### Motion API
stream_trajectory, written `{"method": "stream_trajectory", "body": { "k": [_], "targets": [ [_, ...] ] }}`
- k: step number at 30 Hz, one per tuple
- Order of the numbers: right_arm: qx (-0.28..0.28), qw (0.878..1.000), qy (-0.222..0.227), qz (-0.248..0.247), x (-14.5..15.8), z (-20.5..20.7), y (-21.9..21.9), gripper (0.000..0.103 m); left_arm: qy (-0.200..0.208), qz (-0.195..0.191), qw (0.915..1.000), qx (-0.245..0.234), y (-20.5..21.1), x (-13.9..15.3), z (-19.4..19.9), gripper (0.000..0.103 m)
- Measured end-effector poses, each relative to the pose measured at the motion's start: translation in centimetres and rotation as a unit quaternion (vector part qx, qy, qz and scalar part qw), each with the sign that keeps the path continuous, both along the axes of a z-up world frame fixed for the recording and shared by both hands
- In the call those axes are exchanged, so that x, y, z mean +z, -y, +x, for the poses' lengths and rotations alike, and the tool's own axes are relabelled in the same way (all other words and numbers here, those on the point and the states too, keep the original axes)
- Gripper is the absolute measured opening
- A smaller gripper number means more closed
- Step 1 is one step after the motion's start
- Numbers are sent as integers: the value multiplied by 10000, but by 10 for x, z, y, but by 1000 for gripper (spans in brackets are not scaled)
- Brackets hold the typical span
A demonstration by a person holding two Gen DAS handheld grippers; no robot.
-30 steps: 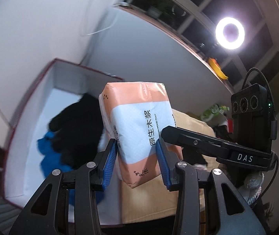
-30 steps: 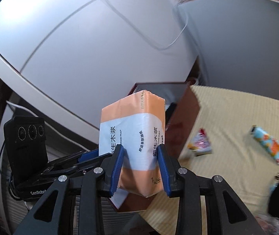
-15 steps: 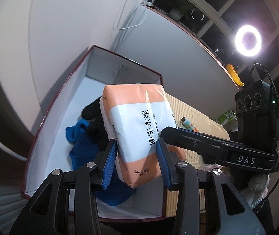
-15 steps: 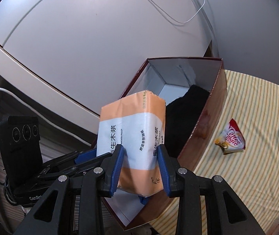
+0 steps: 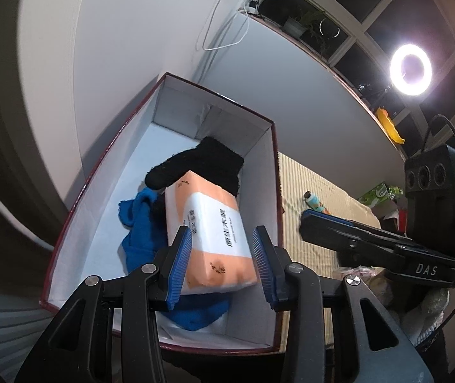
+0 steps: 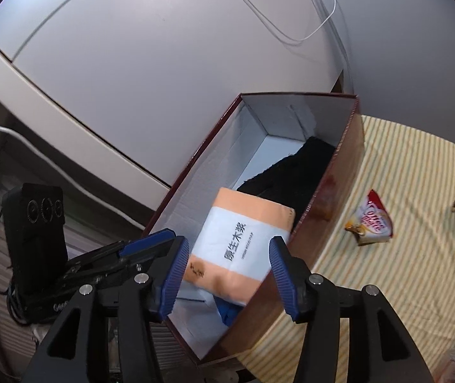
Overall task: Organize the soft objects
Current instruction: 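Open the left gripper and withdraw both tools back over the bed, then grasp the clear bag with the left gripper while the right gripper grasps the blue hand-cream tube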
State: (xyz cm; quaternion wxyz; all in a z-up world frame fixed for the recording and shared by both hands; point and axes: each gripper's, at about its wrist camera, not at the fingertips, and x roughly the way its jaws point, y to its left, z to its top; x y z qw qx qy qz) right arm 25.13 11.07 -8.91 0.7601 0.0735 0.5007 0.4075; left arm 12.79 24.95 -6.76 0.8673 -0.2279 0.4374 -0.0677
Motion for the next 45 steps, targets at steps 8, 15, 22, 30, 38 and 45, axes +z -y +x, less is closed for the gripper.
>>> {"method": "stream_trajectory", "body": {
  "k": [8,15,22,30,38,45],
  "targets": [
    [-200,9982,532,-167,17,-26,67,53,276,-125,9994,-144,21,13,-13,40],
    [-775,9955,550,38,17,-47,168,53,421,-298,9971,-556,63,15,-21,40],
    [-1670,9835,636,288,13,-76,280,53,393,-521,9922,-1062,114,5,-25,40],
    [-2376,9701,355,349,-21,-113,355,53,367,-508,9878,-1424,165,-18,-42,40],
    [-2721,9615,270,261,-56,-140,382,52,393,-316,9877,-1483,186,-32,-64,40],
    [-2739,9613,244,164,-63,-137,396,52,515,-3,9889,-1391,199,-35,-74,40]
  ]
}}
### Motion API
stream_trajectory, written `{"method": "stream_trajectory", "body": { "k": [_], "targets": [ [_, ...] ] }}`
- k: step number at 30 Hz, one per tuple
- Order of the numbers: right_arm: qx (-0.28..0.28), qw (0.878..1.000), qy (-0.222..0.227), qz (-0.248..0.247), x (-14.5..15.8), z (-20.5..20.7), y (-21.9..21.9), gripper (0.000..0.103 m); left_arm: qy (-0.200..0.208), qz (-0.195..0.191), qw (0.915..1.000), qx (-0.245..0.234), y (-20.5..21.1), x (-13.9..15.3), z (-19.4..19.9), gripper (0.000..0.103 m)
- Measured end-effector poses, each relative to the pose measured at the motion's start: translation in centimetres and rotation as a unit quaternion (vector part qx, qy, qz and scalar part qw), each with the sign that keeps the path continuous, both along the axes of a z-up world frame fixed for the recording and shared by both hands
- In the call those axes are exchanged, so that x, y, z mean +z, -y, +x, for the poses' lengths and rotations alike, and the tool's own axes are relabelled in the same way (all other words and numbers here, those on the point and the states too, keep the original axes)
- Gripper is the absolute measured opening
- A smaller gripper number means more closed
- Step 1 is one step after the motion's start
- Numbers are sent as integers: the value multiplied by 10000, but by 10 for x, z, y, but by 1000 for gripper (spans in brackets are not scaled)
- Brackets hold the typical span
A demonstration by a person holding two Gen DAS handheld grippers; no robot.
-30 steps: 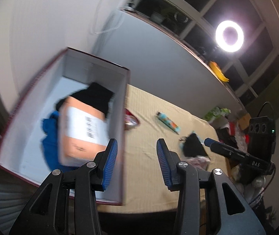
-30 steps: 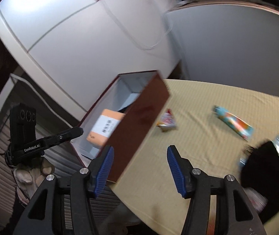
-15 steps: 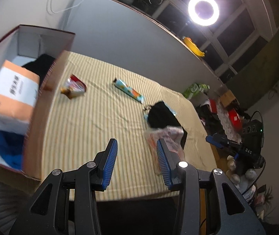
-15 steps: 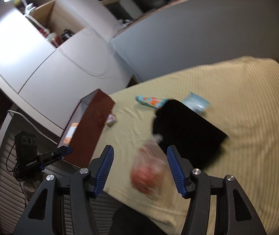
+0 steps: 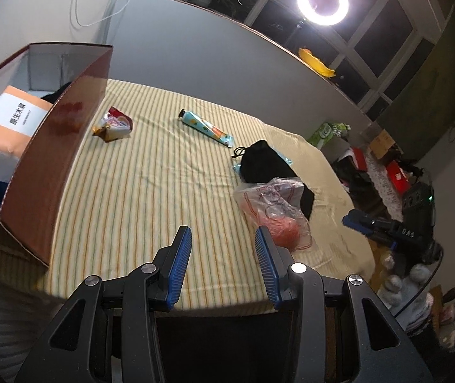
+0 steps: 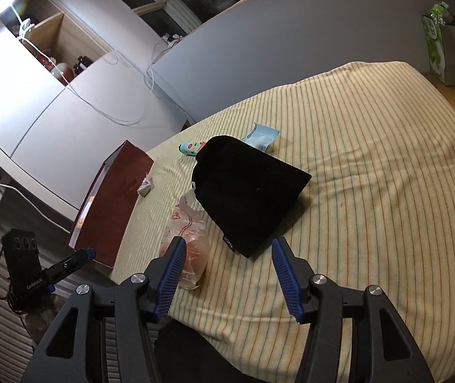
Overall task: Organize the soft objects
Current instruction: 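Grasp the clear bag with the left gripper while the right gripper grasps the blue hand-cream tube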
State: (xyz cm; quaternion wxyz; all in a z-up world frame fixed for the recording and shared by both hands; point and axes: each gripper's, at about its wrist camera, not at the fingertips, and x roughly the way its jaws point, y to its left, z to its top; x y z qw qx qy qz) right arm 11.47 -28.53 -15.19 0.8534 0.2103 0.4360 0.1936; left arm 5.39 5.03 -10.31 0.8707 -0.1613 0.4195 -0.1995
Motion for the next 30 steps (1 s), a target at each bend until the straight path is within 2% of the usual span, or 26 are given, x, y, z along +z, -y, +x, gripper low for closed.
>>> {"method": "stream_trajectory", "body": {
  "k": [3,6,8,12,13,15,19,23,24,26,30],
  "targets": [
    [167,9996,95,-205,8,9,-5,52,24,141,9998,-119,11,-4,-1,40],
    [266,9987,246,-355,17,15,-8,52,100,389,9988,-291,31,-7,-7,49],
    [292,9984,285,-382,19,20,-10,52,169,499,9978,-413,46,-7,-11,51],
    [315,9984,296,-376,18,28,-8,52,491,974,9925,-551,84,-5,-26,53],
    [307,9984,290,-372,17,29,-7,52,568,1086,9909,-551,93,-5,-28,57],
    [297,9987,248,-327,12,31,-2,52,872,1533,9825,-592,119,-7,-36,65],
    [211,9995,108,-222,3,33,11,52,1455,2267,9613,-588,161,-10,-44,65],
    [130,9999,12,-89,-4,34,25,52,1863,2976,9345,-587,194,-25,-43,65],
    [114,9999,0,-74,-5,34,27,52,1957,3212,9250,-544,201,-32,-41,65],
    [101,9999,-24,-37,-6,35,32,52,1925,3376,9198,-542,205,-41,-32,65],
    [106,9999,-40,-52,-5,37,35,52,1849,3446,9200,-273,196,-46,-17,65]
  ]
}}
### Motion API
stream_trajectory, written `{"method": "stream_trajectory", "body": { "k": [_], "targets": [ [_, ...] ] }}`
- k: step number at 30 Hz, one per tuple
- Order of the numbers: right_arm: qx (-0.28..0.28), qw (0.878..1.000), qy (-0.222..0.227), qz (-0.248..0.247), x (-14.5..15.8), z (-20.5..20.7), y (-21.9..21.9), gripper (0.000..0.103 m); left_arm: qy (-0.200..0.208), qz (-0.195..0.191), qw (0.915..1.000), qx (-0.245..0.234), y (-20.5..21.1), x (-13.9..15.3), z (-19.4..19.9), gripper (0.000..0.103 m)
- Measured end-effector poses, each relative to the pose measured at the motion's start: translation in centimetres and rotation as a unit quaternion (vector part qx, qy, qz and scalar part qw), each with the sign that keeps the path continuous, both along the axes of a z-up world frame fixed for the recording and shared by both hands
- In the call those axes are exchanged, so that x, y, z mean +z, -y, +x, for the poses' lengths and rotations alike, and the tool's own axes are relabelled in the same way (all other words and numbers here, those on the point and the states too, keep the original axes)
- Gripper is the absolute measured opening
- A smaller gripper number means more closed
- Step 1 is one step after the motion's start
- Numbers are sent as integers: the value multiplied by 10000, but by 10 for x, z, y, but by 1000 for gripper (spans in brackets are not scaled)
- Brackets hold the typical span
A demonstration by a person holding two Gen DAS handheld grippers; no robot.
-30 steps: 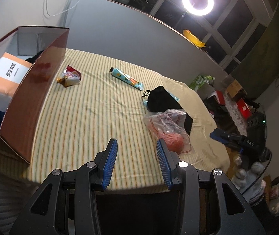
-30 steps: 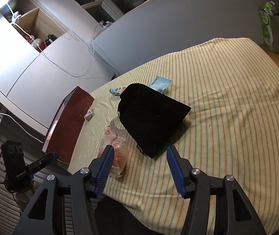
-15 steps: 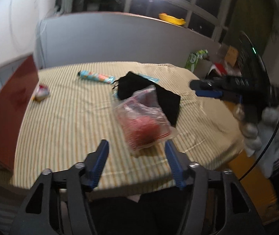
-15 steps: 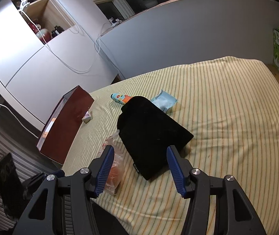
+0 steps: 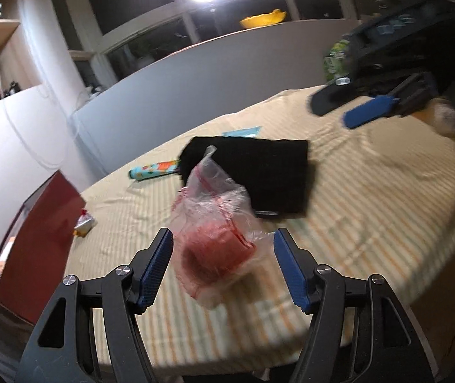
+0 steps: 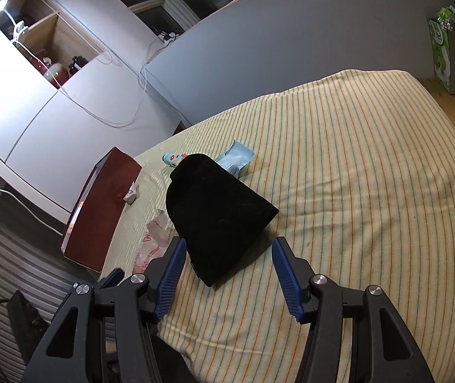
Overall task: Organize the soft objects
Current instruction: 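Grasp the clear bag with the left gripper while the right gripper grasps the blue hand-cream tube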
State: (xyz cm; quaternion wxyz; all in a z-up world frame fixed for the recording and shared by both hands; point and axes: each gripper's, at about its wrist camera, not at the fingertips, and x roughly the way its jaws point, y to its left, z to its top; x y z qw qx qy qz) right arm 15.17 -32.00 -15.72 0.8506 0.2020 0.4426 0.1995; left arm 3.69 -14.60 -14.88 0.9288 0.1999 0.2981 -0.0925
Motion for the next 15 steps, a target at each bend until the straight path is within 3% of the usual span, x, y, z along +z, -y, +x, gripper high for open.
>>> {"method": "stream_trajectory", "body": {
  "k": [10,15],
  "targets": [
    [269,9996,-41,-62,1,17,-23,52,-11,-663,9946,792,-66,14,28,66],
    [730,9960,159,-481,21,44,-63,53,-203,-1137,9889,939,-98,14,42,65]
  ]
}}
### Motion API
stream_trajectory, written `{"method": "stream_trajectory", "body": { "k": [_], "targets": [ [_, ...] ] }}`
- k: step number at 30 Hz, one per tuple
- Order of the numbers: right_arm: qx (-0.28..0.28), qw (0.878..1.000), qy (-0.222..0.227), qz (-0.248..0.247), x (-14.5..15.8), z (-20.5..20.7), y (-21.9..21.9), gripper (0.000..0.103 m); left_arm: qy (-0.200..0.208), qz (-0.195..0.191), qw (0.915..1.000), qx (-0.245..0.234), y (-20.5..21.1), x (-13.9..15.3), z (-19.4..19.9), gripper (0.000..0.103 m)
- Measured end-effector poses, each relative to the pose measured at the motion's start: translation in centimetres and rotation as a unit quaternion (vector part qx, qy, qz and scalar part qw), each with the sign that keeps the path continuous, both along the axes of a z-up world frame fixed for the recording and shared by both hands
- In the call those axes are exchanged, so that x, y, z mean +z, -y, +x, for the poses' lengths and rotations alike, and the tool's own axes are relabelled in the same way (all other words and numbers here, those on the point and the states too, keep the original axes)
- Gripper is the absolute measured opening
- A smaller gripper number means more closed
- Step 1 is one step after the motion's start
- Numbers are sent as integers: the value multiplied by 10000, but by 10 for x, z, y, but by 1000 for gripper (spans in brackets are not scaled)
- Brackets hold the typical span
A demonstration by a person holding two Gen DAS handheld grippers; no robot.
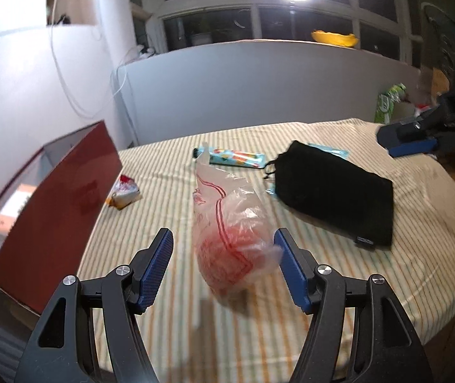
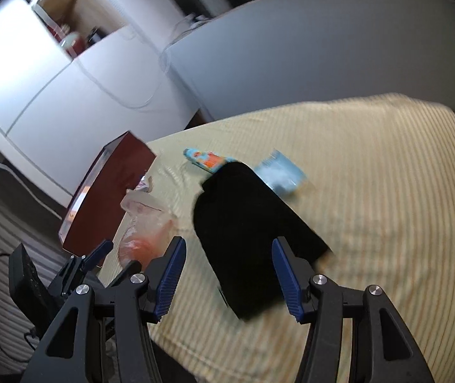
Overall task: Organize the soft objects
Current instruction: 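Grasp the clear bag with the left gripper while the right gripper grasps the blue hand-cream tube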
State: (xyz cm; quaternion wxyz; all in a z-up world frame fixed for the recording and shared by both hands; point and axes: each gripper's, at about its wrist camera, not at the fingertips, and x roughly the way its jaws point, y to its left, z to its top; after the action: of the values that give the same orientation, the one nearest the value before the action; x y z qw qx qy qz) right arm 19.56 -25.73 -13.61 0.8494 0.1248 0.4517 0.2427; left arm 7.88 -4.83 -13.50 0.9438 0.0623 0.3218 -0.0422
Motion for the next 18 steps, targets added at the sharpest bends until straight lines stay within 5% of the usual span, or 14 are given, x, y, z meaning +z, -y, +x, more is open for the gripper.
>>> {"method": "stream_trajectory", "body": {
  "k": [7,11,18],
  "targets": [
    [831,9921,219,-909,17,61,-77,62,-361,-812,9960,74,-37,-6,15,65],
    [1401,9794,78,-1450,4,97,-123,62,-465,-1058,9932,123,-49,-10,20,65],
    [1514,9713,-255,-1819,-27,143,-162,62,-643,-1308,9892,165,-64,-12,23,65]
  ]
}}
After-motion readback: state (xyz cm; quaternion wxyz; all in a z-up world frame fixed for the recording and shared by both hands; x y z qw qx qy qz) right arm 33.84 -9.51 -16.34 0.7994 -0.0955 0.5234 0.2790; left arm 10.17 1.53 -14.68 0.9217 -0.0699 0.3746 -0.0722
